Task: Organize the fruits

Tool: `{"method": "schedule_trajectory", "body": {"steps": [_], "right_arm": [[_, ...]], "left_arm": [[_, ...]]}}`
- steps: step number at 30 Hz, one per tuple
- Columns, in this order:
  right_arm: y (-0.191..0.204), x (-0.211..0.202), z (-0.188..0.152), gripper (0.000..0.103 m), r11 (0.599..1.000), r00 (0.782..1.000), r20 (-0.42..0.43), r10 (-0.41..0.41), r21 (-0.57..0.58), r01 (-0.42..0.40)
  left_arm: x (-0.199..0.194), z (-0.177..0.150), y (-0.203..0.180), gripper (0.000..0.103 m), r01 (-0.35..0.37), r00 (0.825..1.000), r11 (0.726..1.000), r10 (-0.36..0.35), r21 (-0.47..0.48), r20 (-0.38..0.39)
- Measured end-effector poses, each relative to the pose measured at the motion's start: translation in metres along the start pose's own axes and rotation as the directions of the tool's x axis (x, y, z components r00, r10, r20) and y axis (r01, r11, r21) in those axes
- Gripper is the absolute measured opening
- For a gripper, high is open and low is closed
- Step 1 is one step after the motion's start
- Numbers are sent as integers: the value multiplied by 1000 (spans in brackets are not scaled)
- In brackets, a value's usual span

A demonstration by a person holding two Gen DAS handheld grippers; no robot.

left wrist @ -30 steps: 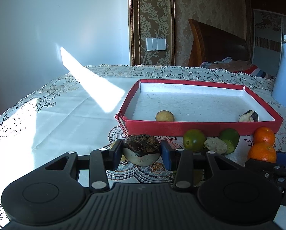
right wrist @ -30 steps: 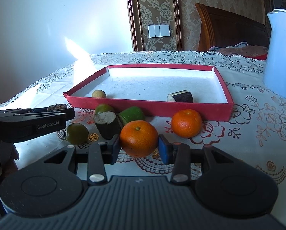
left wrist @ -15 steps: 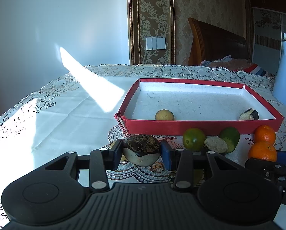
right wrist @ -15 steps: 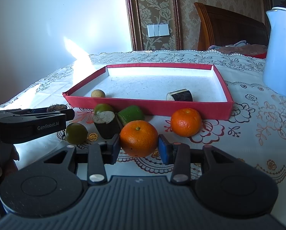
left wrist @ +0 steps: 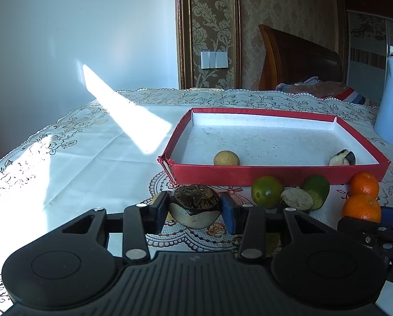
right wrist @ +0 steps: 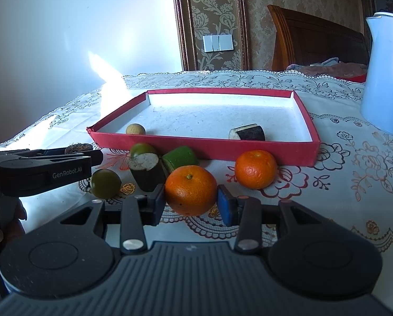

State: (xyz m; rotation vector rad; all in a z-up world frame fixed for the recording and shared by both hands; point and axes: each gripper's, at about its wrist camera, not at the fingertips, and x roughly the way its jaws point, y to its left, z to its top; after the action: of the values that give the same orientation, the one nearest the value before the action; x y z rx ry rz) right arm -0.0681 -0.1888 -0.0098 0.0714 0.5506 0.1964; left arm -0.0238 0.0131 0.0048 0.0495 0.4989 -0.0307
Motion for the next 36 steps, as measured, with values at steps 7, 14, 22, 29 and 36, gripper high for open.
{"method": "schedule_trajectory", "body": {"steps": [7, 14, 22, 29, 36], "right_arm": [[0, -1, 0, 39, 1000, 1000, 6, 1, 0, -1], [2, 2, 2, 39, 1000, 1000, -7, 0, -13, 0], [7, -1, 9, 39, 1000, 1000, 10, 15, -17, -14], [7, -1, 27, 39, 999, 999, 38, 22, -27, -21], [0, 11, 46, 39, 1000, 999, 52, 7, -29, -6]], "left_arm": [[-1, 0, 2, 42, 1, 1000, 1000, -1, -13, 2], [-1, 0, 2, 42, 3, 1000, 1000, -3, -11, 2], [-2, 1, 5, 42, 15, 1000, 1000, -15, -27, 4], [0, 5, 3, 42, 38, 999, 999, -39, -31, -2], [5, 31, -6, 42, 41, 999, 999, -41, -21, 34]]}}
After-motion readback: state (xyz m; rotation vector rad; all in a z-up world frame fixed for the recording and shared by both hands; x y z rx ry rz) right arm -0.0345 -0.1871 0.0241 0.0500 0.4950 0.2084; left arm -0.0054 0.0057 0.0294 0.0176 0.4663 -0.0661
